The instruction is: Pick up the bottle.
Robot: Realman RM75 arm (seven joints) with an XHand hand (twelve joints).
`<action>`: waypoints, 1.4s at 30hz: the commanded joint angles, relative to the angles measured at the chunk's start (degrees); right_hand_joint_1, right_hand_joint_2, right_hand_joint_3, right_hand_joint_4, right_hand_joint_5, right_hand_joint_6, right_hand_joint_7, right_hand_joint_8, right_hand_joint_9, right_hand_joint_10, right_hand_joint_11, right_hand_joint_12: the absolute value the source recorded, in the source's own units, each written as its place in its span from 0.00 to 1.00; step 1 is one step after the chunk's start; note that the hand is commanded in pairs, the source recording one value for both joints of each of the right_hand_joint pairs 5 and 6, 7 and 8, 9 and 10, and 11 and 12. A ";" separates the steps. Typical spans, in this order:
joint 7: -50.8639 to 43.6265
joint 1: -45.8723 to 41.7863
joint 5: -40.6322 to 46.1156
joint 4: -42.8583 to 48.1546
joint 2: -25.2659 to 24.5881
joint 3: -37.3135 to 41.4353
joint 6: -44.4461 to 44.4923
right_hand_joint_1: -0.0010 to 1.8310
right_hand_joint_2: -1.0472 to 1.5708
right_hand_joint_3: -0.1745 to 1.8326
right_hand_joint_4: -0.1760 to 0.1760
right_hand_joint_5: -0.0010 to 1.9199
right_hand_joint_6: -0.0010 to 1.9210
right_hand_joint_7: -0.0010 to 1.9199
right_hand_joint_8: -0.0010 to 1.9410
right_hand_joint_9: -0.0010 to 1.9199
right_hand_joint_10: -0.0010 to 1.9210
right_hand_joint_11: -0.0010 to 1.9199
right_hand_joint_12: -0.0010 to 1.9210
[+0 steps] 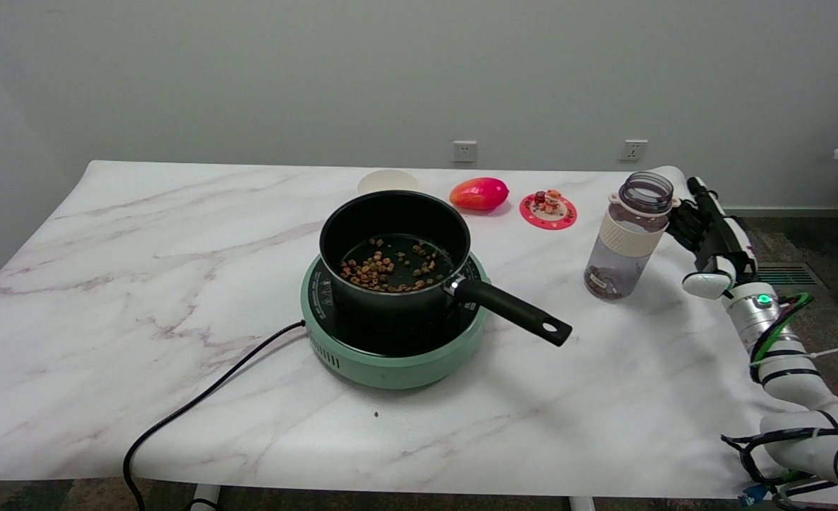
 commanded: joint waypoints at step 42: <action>-0.03 9.39 -1.43 -4.89 -5.28 -8.27 3.70 0.80 0.26 0.49 0.50 0.08 0.08 0.31 0.31 0.33 0.33 0.12 0.12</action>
